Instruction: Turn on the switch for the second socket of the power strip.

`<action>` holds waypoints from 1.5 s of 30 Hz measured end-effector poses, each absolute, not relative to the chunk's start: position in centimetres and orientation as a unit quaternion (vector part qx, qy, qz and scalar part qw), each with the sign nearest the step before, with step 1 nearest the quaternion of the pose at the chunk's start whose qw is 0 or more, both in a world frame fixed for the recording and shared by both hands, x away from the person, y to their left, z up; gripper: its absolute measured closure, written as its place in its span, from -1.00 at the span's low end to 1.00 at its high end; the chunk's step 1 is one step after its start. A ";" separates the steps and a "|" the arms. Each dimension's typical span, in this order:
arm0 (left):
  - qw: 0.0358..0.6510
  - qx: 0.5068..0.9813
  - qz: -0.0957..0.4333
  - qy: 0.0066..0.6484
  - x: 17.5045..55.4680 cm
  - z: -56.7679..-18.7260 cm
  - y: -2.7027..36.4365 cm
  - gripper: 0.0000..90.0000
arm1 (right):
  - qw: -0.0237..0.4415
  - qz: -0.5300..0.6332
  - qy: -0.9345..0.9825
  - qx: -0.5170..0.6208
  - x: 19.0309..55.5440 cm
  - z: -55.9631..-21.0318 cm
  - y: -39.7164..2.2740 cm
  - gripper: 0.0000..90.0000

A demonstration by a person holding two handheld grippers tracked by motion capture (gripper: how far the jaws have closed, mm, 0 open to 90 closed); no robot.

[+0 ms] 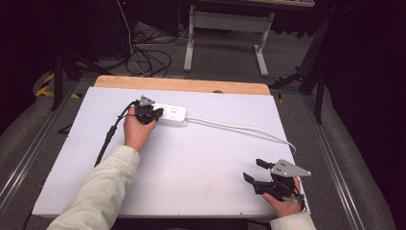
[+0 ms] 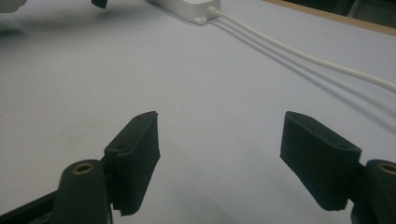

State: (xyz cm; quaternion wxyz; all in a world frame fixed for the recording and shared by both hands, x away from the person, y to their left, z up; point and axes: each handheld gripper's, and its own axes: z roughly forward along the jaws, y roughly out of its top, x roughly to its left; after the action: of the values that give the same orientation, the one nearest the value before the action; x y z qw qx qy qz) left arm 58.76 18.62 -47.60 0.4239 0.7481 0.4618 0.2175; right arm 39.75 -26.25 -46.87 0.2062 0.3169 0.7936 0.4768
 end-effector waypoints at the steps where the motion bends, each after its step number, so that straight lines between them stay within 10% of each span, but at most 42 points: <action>1: 0.423 0.748 0.218 0.462 58.7 -47.6 18.6 1.00 | 0.206 0.477 0.794 0.317 39.7 -46.9 -26.2 -0.37; 45: 0.443 0.726 0.230 0.474 58.4 -46.6 18.5 1.00 | 0.207 0.475 0.795 0.316 39.6 -46.9 -26.2 -0.37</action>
State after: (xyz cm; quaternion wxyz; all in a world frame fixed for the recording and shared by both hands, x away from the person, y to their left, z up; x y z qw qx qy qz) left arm 58.40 18.48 -46.60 0.4426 0.7256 0.4741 0.2299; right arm 39.61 -26.24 -46.92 0.2074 0.3164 0.7947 0.4747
